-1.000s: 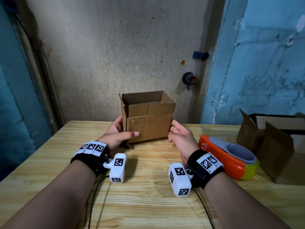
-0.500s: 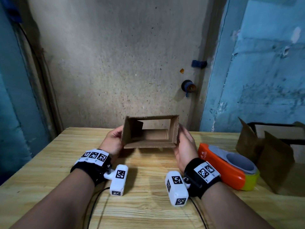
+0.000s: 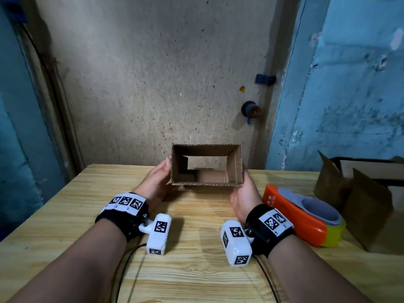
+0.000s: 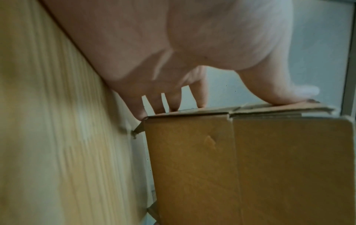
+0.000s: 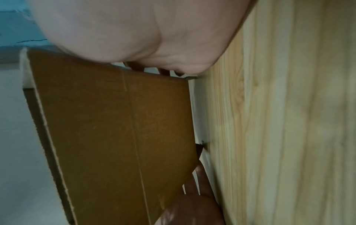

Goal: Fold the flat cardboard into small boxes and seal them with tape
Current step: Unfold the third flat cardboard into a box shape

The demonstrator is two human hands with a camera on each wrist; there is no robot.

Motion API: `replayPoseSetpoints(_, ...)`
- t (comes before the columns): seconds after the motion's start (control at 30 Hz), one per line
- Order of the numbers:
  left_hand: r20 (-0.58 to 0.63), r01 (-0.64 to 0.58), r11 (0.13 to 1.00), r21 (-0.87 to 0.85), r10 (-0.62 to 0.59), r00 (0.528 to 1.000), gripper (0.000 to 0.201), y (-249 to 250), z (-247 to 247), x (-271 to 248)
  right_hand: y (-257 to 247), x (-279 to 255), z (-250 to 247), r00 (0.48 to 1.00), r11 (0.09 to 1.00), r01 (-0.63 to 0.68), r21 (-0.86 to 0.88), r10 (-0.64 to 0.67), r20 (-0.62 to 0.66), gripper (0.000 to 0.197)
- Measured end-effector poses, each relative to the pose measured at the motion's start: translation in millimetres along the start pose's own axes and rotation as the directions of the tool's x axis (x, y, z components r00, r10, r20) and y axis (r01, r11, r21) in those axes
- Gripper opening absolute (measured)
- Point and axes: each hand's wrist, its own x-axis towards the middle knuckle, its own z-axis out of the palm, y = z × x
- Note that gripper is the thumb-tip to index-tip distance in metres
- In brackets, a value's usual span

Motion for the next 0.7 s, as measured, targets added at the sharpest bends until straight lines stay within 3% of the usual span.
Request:
replayPoseSetpoints(0.17, 0.032, -0.038, 0.999, -0.023, 0.039, 0.999, 0.119, 2.4, 2.4, -0.2, 3.7, 1.6, -1.5, 0.995, 0.999, -0.043, 0.032, 0.04, 0.088, 0.092)
replayPoseSetpoints(0.23, 0.039, -0.046, 0.999, -0.022, 0.047, 0.998, 0.121, 2.2, 2.2, 0.3, 2.6, 2.0, -1.2, 0.994, 0.999, 0.02, 0.041, -0.024, 0.106, 0.102)
replayPoseSetpoints(0.37, 0.051, -0.068, 0.997, -0.032, 0.069, 0.996, 0.122, 2.0, 5.1, 0.0, 2.1, 0.9, 0.3, 0.988, 0.999, 0.034, -0.014, -0.032, 0.151, 0.137)
replayPoseSetpoints(0.7, 0.03, -0.059, 0.998, -0.034, 0.06, 0.998, 0.123, 0.4, 3.2, 2.1, 7.6, 10.6, -6.3, 0.978, 0.995, 0.032, -0.09, -0.012, 0.209, 0.11)
